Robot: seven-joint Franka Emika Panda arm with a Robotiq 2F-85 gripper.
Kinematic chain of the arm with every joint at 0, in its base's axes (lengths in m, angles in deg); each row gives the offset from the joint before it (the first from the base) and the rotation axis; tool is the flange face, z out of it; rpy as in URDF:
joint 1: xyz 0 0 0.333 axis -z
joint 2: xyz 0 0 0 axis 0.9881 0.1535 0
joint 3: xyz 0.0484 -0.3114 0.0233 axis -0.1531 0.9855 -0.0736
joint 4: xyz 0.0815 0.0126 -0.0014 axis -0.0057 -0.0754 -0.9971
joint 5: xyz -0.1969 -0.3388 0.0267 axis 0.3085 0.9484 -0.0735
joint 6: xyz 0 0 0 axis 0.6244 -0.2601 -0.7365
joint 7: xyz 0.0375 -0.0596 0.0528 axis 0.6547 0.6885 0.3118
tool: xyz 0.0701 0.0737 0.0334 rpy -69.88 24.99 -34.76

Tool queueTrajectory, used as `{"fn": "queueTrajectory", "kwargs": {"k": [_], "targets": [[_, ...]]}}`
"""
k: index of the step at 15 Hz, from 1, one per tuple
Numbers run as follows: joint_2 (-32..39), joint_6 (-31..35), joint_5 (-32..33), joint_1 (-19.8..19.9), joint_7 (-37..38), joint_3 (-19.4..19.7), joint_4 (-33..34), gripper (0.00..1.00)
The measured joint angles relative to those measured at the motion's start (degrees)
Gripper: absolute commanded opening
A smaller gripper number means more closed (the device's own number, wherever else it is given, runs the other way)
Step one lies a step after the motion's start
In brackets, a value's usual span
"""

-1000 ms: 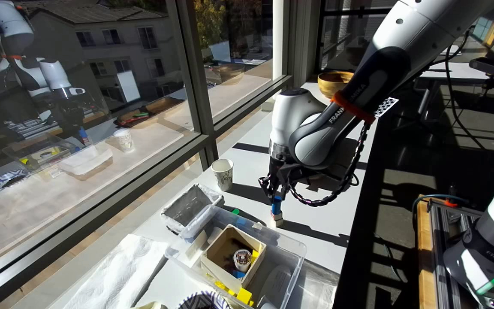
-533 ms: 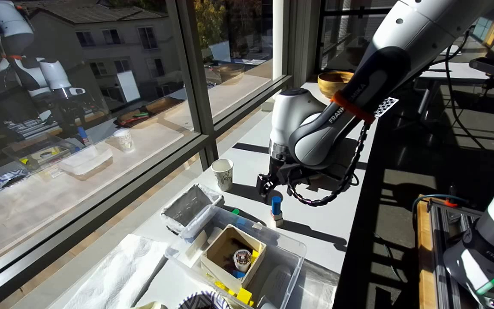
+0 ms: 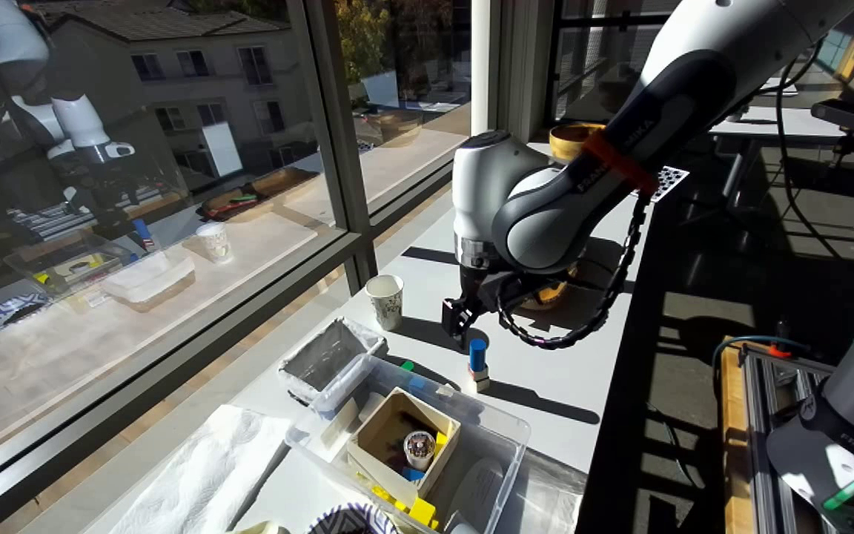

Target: Put the furthest toy block on the closest toy block, then put the blue block on the toy block

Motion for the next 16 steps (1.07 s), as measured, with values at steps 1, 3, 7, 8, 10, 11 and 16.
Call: {"fn": "queueTrajectory", "kwargs": {"k": [1, 3, 7, 8, 10, 11, 16], "targets": [[-0.89, -2.97, 1.74, -0.22, 0.00, -0.40, 0.79, 1.00], [-2.66, -7.07, 5.35, -0.49, -0.01, -1.29, 2.01, 1.00], [-5.35, -8.64, 10.69, -0.62, -0.36, -3.16, 2.71, 1.00], [-5.89, -8.64, 11.76, -0.63, -0.45, -3.61, 2.72, 1.00], [-6.91, -8.63, 13.86, -0.66, -0.63, -4.50, 2.74, 1.00], [-7.43, -8.62, 14.75, -0.66, -0.64, -4.91, 2.74, 1.00], [-10.23, -5.43, 17.79, -0.58, -0.56, -6.03, 2.16, 1.00]]}}
